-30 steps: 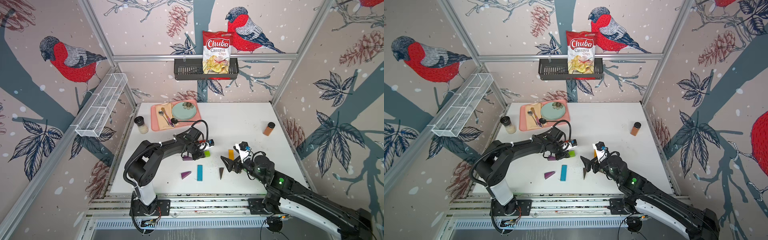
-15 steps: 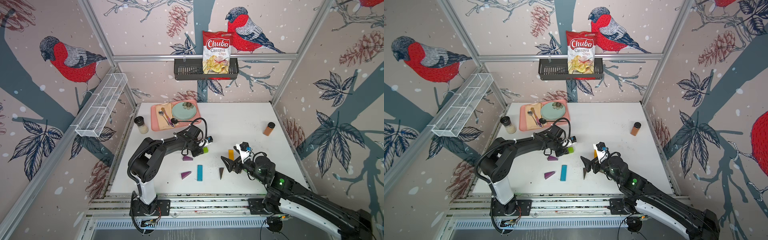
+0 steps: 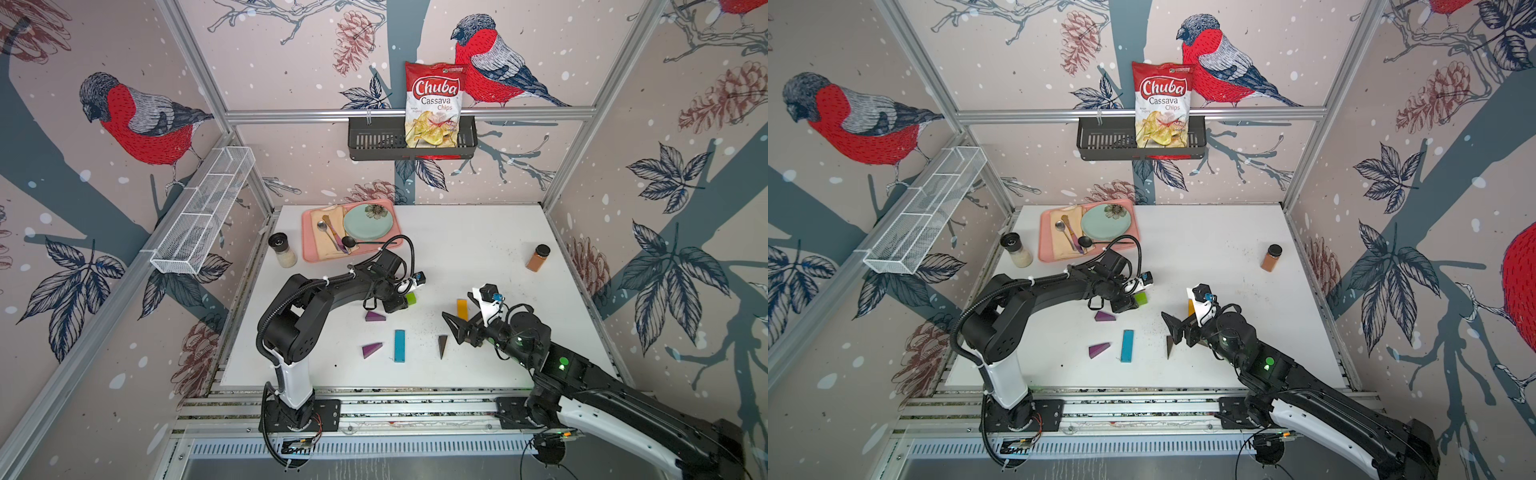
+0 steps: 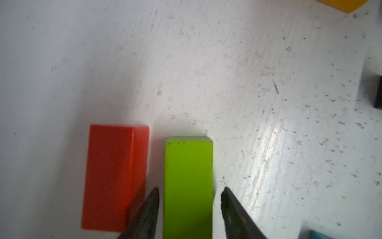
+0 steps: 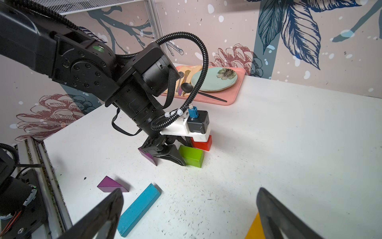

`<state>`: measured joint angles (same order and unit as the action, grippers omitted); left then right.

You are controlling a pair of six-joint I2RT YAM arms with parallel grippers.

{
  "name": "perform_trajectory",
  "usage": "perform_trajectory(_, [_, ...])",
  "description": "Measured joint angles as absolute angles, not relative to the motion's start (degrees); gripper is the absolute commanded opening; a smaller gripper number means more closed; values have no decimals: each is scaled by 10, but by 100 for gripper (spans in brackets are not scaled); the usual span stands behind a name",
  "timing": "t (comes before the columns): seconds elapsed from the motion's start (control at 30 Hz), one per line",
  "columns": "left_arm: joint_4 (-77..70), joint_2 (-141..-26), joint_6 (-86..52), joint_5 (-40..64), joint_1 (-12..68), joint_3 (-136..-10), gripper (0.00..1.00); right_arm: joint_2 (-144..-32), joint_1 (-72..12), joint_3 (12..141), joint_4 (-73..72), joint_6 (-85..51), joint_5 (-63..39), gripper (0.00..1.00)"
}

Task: Assemble a small pinwheel with building blocks
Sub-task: Place the building block at the center of the board, then assemble the building block at the center of the board.

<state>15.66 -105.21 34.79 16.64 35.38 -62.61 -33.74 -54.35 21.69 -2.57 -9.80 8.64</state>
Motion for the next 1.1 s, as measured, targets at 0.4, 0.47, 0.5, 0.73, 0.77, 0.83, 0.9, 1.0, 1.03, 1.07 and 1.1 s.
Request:
perform_trajectory(0.4, [159, -1021, 349, 166, 354, -627, 49, -338, -543, 217, -26, -98, 86, 100])
perform_trajectory(0.47, [162, -1012, 348, 167, 354, -626, 45, -338, -543, 217, -26, -98, 86, 99])
perform_trajectory(0.5, [161, -1006, 347, 168, 355, -623, 41, -338, -543, 217, -26, -98, 86, 100])
perform_trajectory(0.73, [173, -987, 344, 182, 378, -608, 28, -344, -543, 215, -27, -98, 86, 99])
perform_trajectory(0.77, [174, -987, 343, 183, 383, -605, 28, -344, -543, 215, -28, -98, 86, 99])
perform_trajectory(0.83, [174, -986, 333, 183, 390, -596, 28, -344, -542, 215, -27, -98, 86, 100])
perform_trajectory(0.9, [173, -986, 329, 182, 395, -586, 28, -343, -542, 215, -27, -98, 86, 99])
perform_trajectory(1.0, [169, -990, 316, 179, 399, -581, 28, -342, -540, 213, -28, -98, 86, 99])
perform_trajectory(1.03, [166, -994, 315, 177, 400, -581, 28, -341, -540, 213, -28, -98, 86, 100])
perform_trajectory(1.07, [162, -999, 315, 177, 401, -581, 28, -341, -540, 213, -28, -98, 86, 99])
perform_trajectory(1.1, [159, -1005, 314, 173, 401, -581, 27, -341, -540, 213, -28, -98, 86, 100])
